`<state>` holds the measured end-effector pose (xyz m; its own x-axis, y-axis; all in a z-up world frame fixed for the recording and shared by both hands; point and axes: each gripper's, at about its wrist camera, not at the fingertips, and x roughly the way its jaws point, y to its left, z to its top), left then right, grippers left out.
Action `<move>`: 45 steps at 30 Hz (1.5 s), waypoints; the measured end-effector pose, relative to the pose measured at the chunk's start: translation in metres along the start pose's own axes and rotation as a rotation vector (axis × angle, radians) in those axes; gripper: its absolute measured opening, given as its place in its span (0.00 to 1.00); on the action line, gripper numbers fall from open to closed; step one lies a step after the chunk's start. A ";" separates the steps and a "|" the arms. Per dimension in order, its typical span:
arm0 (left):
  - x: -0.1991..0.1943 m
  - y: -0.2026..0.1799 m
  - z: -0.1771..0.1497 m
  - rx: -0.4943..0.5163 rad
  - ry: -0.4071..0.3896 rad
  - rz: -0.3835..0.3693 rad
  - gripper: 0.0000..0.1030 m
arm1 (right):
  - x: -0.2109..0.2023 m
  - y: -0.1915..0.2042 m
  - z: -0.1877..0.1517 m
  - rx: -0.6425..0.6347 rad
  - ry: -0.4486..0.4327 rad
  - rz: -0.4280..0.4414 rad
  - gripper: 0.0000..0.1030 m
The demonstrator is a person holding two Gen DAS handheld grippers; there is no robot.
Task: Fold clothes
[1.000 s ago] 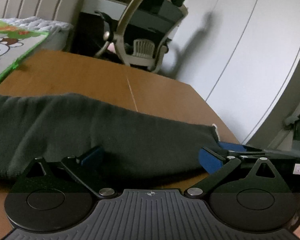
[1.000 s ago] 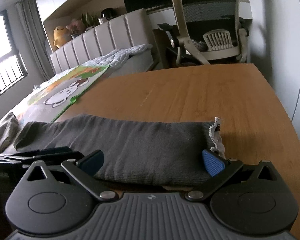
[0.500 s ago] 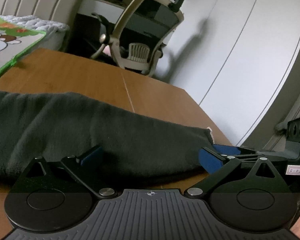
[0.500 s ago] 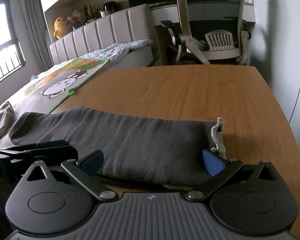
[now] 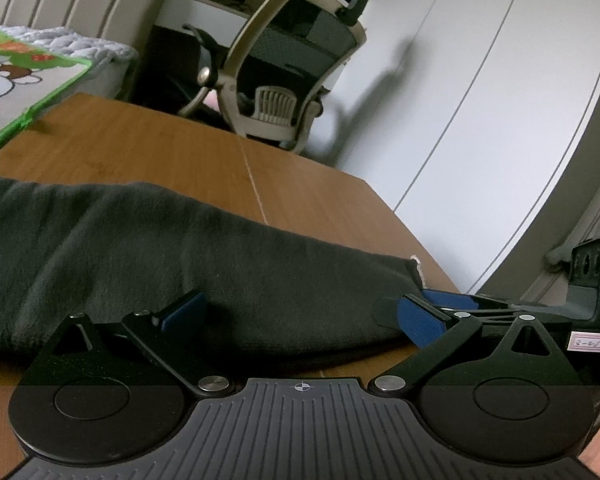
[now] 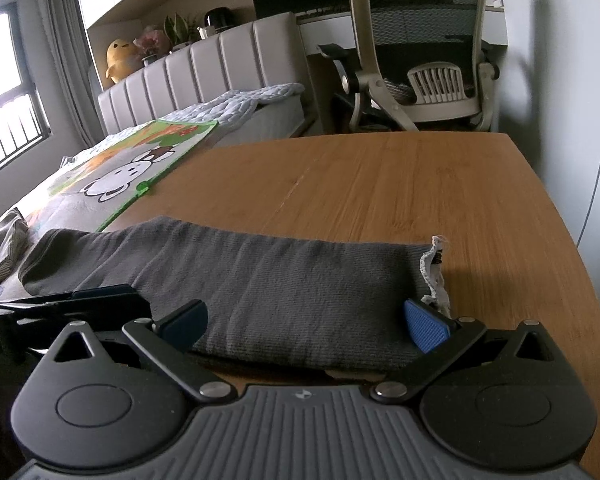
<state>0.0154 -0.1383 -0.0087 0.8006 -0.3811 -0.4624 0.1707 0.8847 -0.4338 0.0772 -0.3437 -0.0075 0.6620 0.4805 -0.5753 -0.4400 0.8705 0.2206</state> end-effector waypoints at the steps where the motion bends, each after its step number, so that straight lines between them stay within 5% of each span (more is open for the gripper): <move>1: 0.000 0.000 0.000 0.000 0.000 0.000 1.00 | 0.000 0.000 0.000 -0.001 0.000 -0.001 1.00; 14: -0.002 -0.001 -0.001 0.007 0.006 -0.004 1.00 | -0.003 0.001 0.000 0.007 -0.018 -0.013 1.00; 24: -0.001 -0.002 -0.001 0.012 0.008 0.000 1.00 | -0.049 -0.024 0.002 0.103 -0.155 -0.117 1.00; 29: 0.000 -0.006 -0.001 0.035 0.017 0.019 1.00 | -0.091 -0.048 0.007 0.184 -0.256 -0.095 1.00; 36: 0.006 -0.021 -0.001 0.112 0.050 0.070 1.00 | -0.091 -0.059 0.000 0.235 -0.200 -0.136 0.99; 41: 0.009 -0.025 -0.002 0.135 0.058 0.094 1.00 | -0.069 -0.059 -0.007 0.291 -0.116 -0.102 0.68; 45: 0.008 -0.023 -0.002 0.131 0.055 0.090 1.00 | -0.057 -0.056 -0.011 0.329 -0.073 -0.098 0.53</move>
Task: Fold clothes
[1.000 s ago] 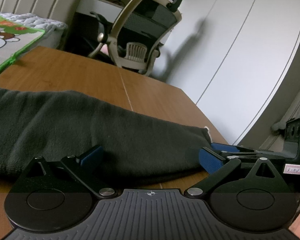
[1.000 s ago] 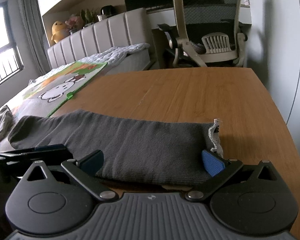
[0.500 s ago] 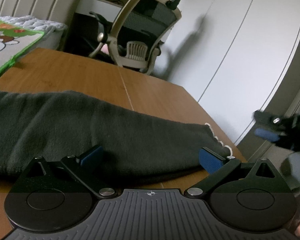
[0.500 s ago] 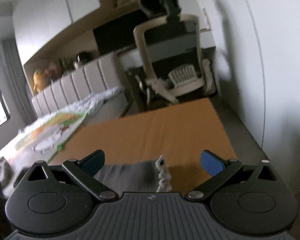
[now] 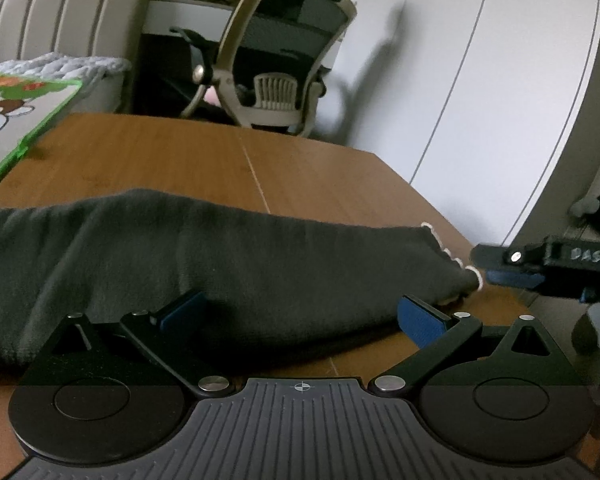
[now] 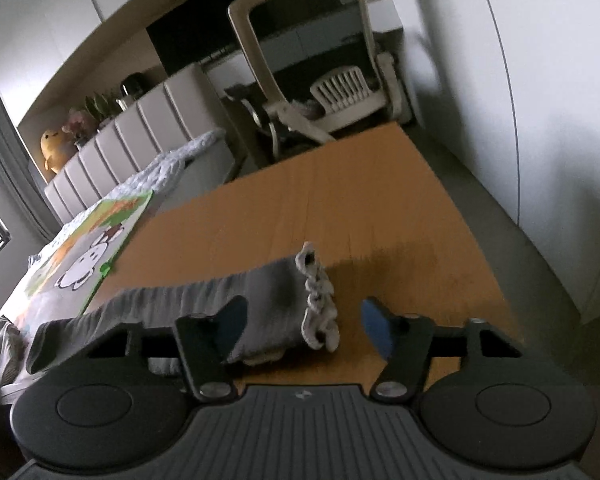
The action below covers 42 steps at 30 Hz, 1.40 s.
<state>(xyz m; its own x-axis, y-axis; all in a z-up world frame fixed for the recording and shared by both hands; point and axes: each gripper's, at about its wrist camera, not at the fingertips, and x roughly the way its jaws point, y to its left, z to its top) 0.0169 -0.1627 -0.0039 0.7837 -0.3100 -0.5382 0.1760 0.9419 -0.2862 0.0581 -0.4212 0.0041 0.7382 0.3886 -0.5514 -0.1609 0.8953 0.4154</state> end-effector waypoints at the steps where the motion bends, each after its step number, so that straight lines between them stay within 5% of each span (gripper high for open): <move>1: 0.000 0.000 0.000 -0.001 0.000 -0.001 1.00 | 0.001 -0.001 -0.001 0.011 0.008 -0.004 0.51; 12: -0.001 0.004 0.000 -0.020 -0.008 -0.016 1.00 | 0.020 -0.002 -0.008 0.122 0.074 0.078 0.50; 18: -0.001 0.005 -0.001 -0.031 -0.011 -0.024 1.00 | 0.033 0.009 -0.002 0.073 0.066 0.057 0.32; 23: 0.000 0.003 0.000 -0.017 0.000 -0.023 1.00 | 0.028 0.035 0.002 -0.111 0.009 0.006 0.20; 28: -0.001 0.009 0.004 0.003 0.027 -0.064 1.00 | 0.026 0.084 -0.013 -0.433 -0.050 -0.056 0.20; 32: -0.008 0.025 0.024 -0.094 0.039 -0.087 1.00 | 0.033 0.112 -0.028 -0.593 -0.051 -0.070 0.21; 35: -0.015 0.024 0.043 -0.076 0.001 -0.066 0.90 | 0.037 0.126 -0.035 -0.645 -0.037 -0.054 0.21; 36: -0.016 0.021 0.049 -0.062 -0.004 -0.067 0.72 | 0.038 0.130 -0.037 -0.659 -0.035 -0.051 0.22; 37: -0.015 0.018 0.056 -0.051 -0.005 -0.074 0.65 | 0.039 0.132 -0.039 -0.670 -0.035 -0.050 0.22; 42: 0.005 -0.010 0.076 0.027 0.020 -0.121 0.63 | 0.037 0.133 -0.041 -0.664 -0.033 -0.028 0.23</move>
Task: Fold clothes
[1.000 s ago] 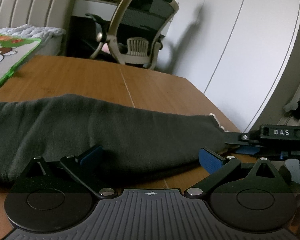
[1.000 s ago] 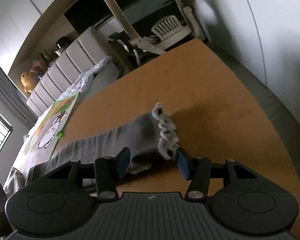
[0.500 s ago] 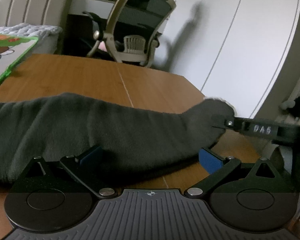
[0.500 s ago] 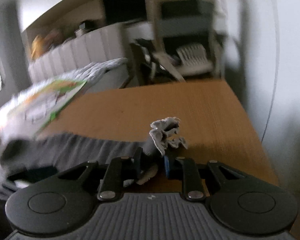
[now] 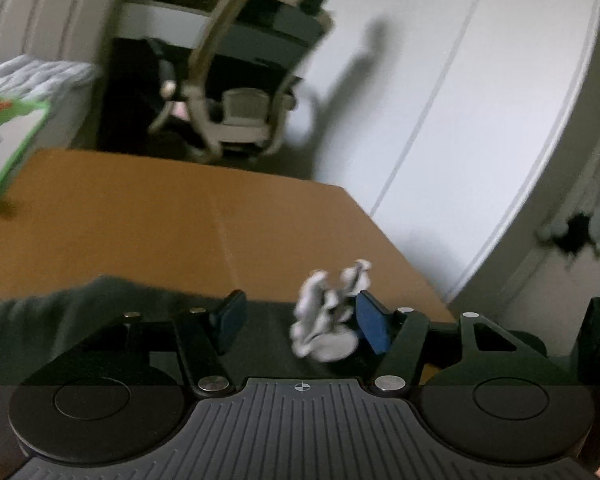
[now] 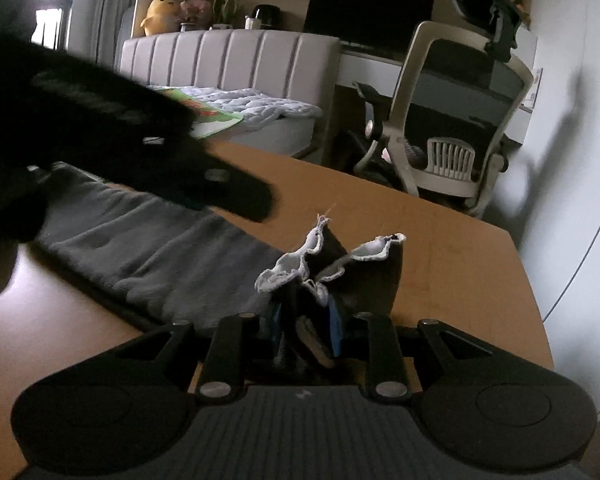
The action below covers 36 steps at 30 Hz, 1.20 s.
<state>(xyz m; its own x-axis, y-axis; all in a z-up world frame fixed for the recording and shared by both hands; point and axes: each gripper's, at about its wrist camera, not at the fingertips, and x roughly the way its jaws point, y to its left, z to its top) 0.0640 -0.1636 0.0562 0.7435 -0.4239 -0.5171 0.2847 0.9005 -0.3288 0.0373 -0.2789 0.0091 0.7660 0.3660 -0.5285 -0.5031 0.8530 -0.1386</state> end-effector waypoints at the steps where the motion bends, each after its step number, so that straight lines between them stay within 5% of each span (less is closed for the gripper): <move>1: 0.006 -0.006 0.003 0.017 0.005 -0.007 0.63 | 0.000 0.000 0.000 0.000 0.000 0.002 0.23; 5: 0.037 -0.023 0.008 0.067 0.045 0.007 0.56 | -0.002 -0.005 -0.001 0.016 -0.005 0.016 0.23; 8: 0.057 -0.025 0.001 0.101 0.096 0.097 0.46 | -0.007 -0.014 -0.003 0.046 -0.015 0.041 0.28; 12: 0.060 -0.003 -0.009 -0.007 0.121 0.089 0.47 | -0.015 -0.032 -0.009 0.116 -0.029 0.058 0.52; 22: 0.050 0.014 -0.017 -0.032 0.125 0.097 0.49 | -0.019 -0.079 -0.021 0.383 -0.037 0.032 0.59; 29: 0.050 0.015 -0.018 -0.022 0.110 0.093 0.50 | 0.000 -0.110 -0.036 0.538 0.057 -0.007 0.39; 32: 0.049 0.017 -0.019 -0.034 0.104 0.084 0.50 | 0.003 -0.108 -0.036 0.539 0.060 -0.015 0.16; 36: 0.048 0.025 -0.017 -0.092 0.096 0.057 0.52 | -0.011 -0.084 -0.011 0.409 -0.036 0.020 0.10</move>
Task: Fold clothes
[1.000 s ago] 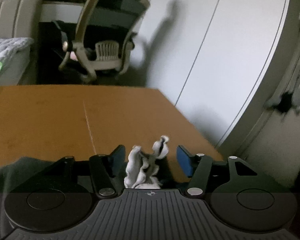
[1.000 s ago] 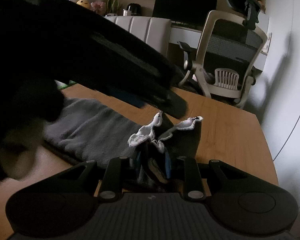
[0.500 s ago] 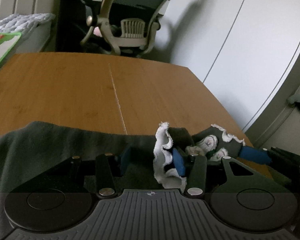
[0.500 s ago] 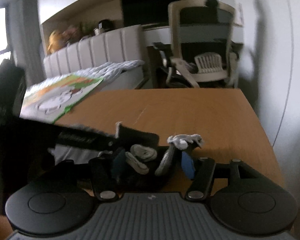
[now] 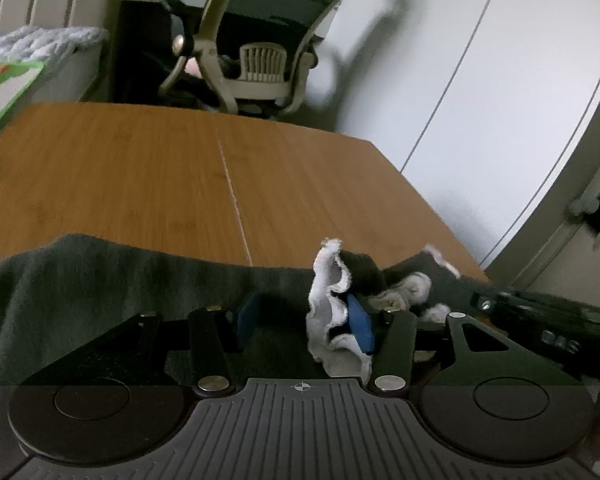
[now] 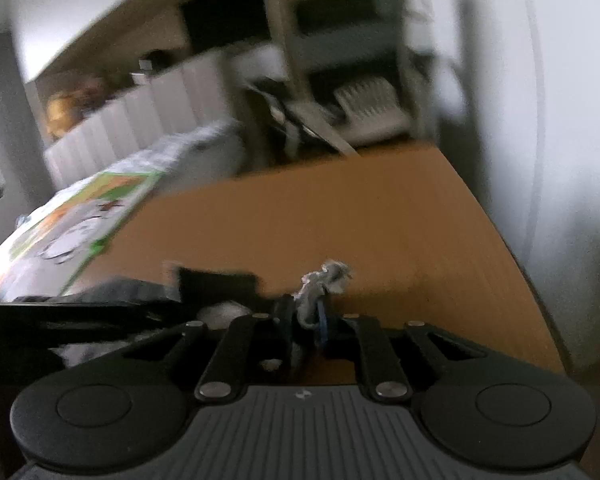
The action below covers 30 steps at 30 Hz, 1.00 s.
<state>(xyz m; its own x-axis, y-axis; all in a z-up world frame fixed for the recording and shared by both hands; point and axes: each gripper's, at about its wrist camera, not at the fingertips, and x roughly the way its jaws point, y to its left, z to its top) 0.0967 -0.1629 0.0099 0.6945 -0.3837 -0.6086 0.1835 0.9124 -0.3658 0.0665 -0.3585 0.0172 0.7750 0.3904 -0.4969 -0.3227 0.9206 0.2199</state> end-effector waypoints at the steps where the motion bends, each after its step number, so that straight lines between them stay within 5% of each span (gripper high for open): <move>1: -0.002 0.005 0.001 -0.031 -0.003 -0.008 0.53 | -0.002 0.013 0.001 -0.049 -0.010 0.017 0.10; 7: -0.031 0.020 0.008 -0.079 -0.062 0.009 0.61 | 0.018 0.065 -0.016 -0.209 0.068 0.081 0.10; 10: -0.040 0.013 0.007 -0.039 -0.076 -0.005 0.70 | 0.028 0.067 -0.023 -0.195 0.098 0.086 0.10; 15: -0.027 0.006 -0.002 -0.026 -0.042 -0.014 0.70 | 0.000 0.051 -0.017 -0.162 0.042 0.075 0.11; 22: -0.010 0.007 -0.011 -0.028 -0.005 -0.003 0.71 | -0.020 -0.035 -0.009 0.143 0.034 -0.090 0.23; 26: -0.010 0.009 -0.011 -0.029 -0.003 -0.010 0.71 | -0.006 -0.066 -0.012 0.334 0.064 -0.042 0.33; 30: -0.011 0.010 -0.012 -0.028 -0.005 -0.013 0.71 | 0.009 -0.064 -0.018 0.348 0.071 -0.041 0.36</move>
<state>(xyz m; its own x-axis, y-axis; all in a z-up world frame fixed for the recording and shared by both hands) 0.0823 -0.1512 0.0043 0.6959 -0.3945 -0.6000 0.1731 0.9031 -0.3931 0.0839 -0.4143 -0.0167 0.7398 0.3638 -0.5660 -0.0781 0.8819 0.4648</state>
